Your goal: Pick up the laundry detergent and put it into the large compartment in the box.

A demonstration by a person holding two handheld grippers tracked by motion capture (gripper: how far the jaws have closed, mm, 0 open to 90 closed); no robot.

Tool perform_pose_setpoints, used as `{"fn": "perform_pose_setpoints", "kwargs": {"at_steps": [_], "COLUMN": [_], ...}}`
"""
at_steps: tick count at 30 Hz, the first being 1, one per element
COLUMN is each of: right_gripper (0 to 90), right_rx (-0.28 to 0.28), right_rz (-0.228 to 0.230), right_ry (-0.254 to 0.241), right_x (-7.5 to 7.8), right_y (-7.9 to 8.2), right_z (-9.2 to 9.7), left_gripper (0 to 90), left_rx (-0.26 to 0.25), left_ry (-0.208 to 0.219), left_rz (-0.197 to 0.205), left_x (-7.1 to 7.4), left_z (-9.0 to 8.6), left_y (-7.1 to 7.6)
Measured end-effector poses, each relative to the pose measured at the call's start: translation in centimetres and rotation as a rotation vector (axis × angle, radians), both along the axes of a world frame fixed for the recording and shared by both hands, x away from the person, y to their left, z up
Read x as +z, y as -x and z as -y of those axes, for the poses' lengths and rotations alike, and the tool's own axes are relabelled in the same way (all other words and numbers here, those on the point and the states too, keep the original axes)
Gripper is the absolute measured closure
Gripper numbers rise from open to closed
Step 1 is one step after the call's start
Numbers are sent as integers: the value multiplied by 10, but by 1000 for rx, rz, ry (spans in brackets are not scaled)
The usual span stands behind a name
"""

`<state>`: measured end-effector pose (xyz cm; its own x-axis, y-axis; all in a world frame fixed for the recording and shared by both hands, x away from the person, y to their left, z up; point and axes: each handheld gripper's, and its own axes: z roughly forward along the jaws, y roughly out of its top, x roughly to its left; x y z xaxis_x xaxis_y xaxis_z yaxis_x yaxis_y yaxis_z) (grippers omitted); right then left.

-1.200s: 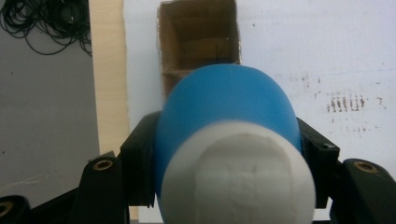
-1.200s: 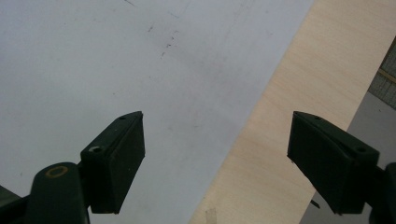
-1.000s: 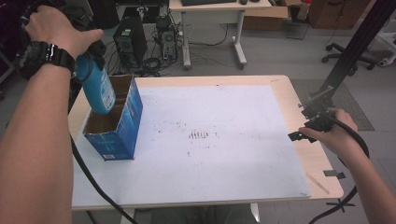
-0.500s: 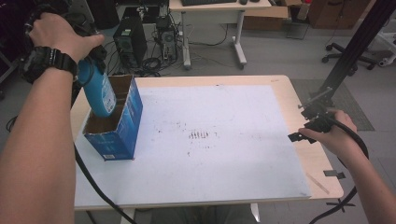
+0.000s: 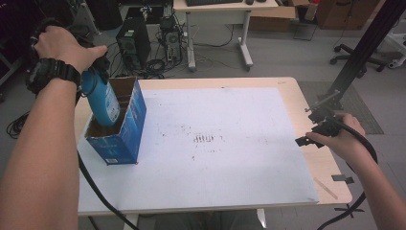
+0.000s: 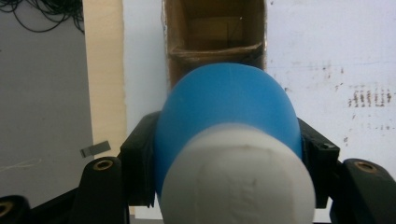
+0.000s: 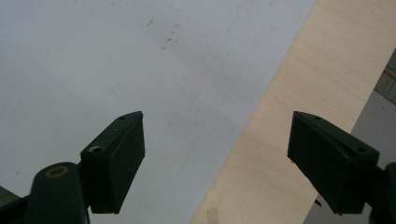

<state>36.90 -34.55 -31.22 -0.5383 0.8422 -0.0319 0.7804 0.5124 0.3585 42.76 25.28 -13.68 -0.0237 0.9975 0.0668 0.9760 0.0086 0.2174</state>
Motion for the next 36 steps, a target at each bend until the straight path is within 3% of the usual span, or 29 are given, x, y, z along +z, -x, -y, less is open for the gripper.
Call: {"fn": "perform_pose_setpoints", "kwargs": {"at_steps": [18, 36], "right_gripper": [192, 191], "right_rx": [0, 0], "right_rz": [-8, -17], "right_ry": [7, 16], "right_x": [-2, -6], "right_y": [2, 2], "right_z": [-2, -5], "left_gripper": [376, 376], "left_rx": [-11, -23], "left_ry": [25, 31], "left_rz": [-38, -72], "left_x": [-40, -67], "left_z": [-6, -5], "left_y": [-4, -9]}}
